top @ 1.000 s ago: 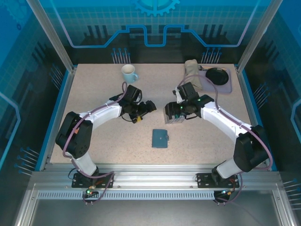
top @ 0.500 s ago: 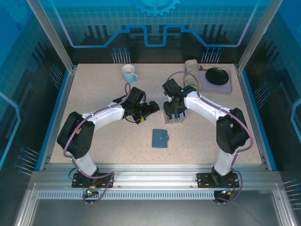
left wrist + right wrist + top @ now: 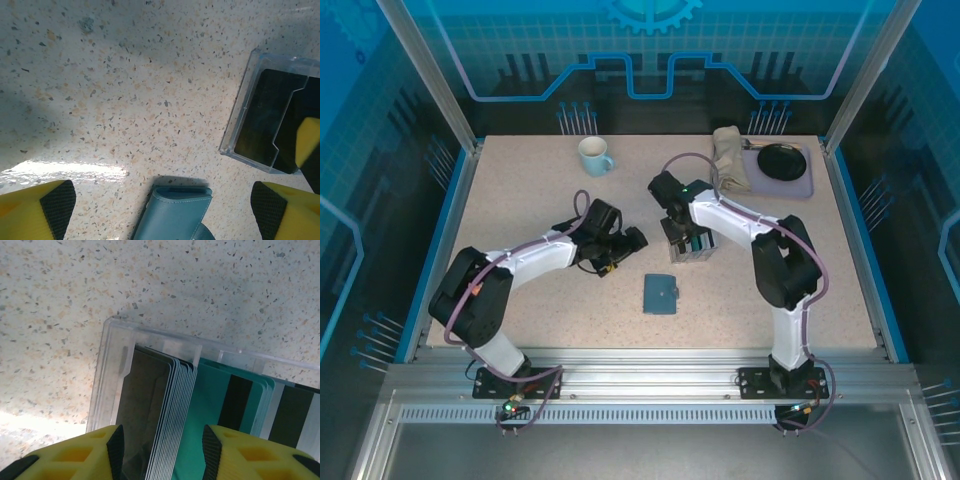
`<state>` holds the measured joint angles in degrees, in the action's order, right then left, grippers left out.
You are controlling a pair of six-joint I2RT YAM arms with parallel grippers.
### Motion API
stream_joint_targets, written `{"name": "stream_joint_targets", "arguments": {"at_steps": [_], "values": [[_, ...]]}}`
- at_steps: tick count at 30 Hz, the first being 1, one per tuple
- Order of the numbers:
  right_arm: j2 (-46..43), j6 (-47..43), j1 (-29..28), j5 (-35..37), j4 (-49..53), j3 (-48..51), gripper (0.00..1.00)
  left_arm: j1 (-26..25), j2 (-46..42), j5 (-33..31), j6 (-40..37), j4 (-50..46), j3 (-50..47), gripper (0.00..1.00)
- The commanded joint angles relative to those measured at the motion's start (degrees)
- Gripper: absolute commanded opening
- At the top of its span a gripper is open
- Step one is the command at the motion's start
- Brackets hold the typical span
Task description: Put the credit cards into the card holder
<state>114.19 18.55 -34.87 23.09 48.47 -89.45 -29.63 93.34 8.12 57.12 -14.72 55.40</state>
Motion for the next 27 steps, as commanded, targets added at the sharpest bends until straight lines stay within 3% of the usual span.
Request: {"name": "stream_joint_targets", "arguments": {"at_steps": [1, 15, 27], "values": [[2.44, -0.18, -1.44, 5.48, 2.71, -2.50, 0.47, 0.02, -2.14, -1.69, 0.99, 0.50, -1.33, 0.94], [4.40, -0.77, -3.64, 14.62, 4.25, -3.38, 0.50, 0.01, -3.06, -1.61, 1.14, 0.36, -1.96, 0.94], [1.65, -1.28, -3.76, 12.92, 3.26, -1.37, 0.37, 0.01, -2.89, -1.09, 1.15, -0.04, -1.87, 0.94]]}}
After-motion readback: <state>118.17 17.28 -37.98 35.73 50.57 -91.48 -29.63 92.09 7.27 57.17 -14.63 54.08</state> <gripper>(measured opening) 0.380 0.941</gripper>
